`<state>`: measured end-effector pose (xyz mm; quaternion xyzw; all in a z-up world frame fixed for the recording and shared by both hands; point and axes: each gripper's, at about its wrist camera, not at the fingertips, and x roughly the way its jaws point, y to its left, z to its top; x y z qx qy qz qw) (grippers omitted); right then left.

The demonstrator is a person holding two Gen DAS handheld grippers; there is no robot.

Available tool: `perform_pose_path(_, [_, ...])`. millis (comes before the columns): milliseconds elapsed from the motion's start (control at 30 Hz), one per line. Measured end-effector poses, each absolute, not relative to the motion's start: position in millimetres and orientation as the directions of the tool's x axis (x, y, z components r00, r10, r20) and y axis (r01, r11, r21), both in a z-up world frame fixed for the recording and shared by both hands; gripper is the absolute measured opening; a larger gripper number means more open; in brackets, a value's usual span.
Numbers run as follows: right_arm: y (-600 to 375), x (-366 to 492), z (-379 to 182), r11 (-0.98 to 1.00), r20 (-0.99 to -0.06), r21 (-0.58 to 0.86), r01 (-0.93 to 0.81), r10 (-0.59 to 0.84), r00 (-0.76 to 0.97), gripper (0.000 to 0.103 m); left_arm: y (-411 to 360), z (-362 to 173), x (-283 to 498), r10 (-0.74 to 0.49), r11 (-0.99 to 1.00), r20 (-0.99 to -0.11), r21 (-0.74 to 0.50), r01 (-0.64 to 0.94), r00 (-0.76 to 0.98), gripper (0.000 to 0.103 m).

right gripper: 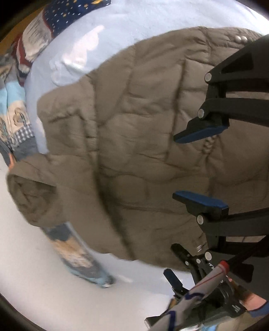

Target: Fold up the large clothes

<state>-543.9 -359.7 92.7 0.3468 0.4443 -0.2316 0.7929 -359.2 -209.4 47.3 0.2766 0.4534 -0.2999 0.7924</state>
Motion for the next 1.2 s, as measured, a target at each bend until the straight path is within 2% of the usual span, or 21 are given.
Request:
perform_pose_path(67, [-354.1,-539.9,85.5,0.677,-0.886,0.299,0.672,-0.066,0.460,0.052,-205.4,30.1,-361.2,-0.199,0.682,-0.897,0.163,0.713,0.395,0.082])
perform_pose_path(133, [-351.3,-539.2,77.1,0.682,-0.893,0.305,0.665,-0.038,0.449,0.052,-208.9,23.9,-368.9,-0.186,0.666,-0.878,0.217,0.714,0.441,0.082])
perform_pose_path(233, [-350.8,-540.9,71.4,0.696,-0.900,0.287,0.658,-0.040,0.435,0.052,-213.7,20.6,-379.0,-0.172,0.643,-0.852,0.283,0.712,0.495,0.082])
perform_pose_path(400, [-348.1,-544.6,70.0,0.715,-0.901,0.270,0.645,-0.048,0.431,0.052,-217.7,18.7,-388.4,-0.182,0.628,-0.823,0.324,0.708,0.538,0.082])
perform_pose_path(1200, [-360.3,-529.8,72.9,0.701,-0.897,0.276,0.658,-0.059,0.438,0.054,-225.7,29.5,-379.2,-0.238,0.630,-0.792,0.315,0.710,0.562,0.082])
